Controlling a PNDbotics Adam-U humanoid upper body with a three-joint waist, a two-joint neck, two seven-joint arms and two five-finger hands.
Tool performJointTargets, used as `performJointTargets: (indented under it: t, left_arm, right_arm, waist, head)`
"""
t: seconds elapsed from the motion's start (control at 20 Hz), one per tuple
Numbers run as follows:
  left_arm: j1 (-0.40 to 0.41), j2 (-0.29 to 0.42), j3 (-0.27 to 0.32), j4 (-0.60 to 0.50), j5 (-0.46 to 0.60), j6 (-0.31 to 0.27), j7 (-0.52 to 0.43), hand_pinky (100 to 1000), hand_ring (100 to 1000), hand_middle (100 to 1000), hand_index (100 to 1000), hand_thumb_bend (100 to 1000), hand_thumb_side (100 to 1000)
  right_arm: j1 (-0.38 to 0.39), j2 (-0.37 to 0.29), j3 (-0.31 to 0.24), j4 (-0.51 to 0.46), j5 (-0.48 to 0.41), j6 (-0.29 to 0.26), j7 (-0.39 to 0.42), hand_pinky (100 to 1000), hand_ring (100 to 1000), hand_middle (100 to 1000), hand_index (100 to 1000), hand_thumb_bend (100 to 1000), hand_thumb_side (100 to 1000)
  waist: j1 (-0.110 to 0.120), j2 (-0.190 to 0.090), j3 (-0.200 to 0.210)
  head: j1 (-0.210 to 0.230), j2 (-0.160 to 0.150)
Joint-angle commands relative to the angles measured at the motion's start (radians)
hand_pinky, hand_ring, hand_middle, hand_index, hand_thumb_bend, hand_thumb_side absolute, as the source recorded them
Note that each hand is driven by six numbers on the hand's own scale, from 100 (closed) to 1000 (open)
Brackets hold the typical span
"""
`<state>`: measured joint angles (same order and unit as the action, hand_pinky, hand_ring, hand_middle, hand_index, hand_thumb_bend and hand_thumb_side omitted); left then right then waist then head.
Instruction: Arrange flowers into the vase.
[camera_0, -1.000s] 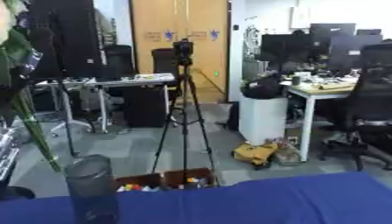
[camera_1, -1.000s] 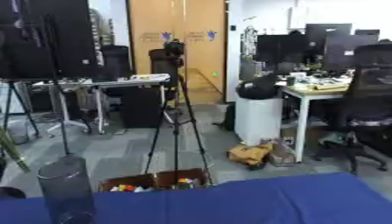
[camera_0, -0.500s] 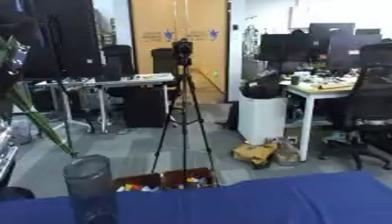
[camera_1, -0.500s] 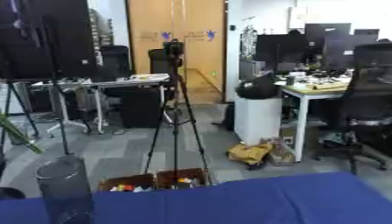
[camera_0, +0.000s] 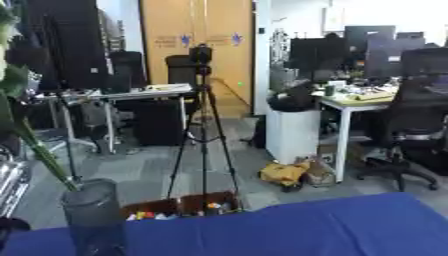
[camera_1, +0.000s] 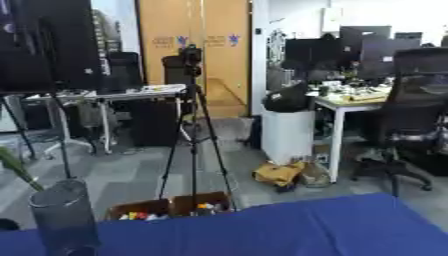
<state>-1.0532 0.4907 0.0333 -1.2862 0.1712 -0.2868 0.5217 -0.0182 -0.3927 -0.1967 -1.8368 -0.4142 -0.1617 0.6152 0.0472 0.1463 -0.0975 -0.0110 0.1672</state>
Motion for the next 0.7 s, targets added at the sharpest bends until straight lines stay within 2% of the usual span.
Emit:
performJointTargets:
  t: [0.05,0.4,0.7]
  left_arm:
    - [-0.022,0.006,-0.002,0.034,-0.005,-0.031,0.008,100,100,100,100,736,367]
    - [-0.020,-0.011,-0.005,0.090,-0.016,-0.076,0.034,100,100,100,100,731,372]
    - [-0.017,-0.015,-0.010,0.102,-0.009,-0.073,0.032,100,100,100,100,724,372]
  right_arm:
    - [-0.012,-0.025,-0.003,-0.010,0.000,0.003,0.001,900,943,524,769,295,538]
    - [-0.015,-0.018,-0.002,-0.009,0.006,0.006,0.006,901,943,524,769,295,540]
    - [-0.015,-0.016,-0.003,-0.008,0.007,0.006,0.007,901,943,524,768,295,540]
  waist:
    - [0.011,0.000,-0.008]
    - [0.012,0.006,-0.018]
    - [0.011,0.007,-0.021]
  head:
    - [-0.002,0.007]
    - [-0.006,0.010]
    - [-0.008,0.009]
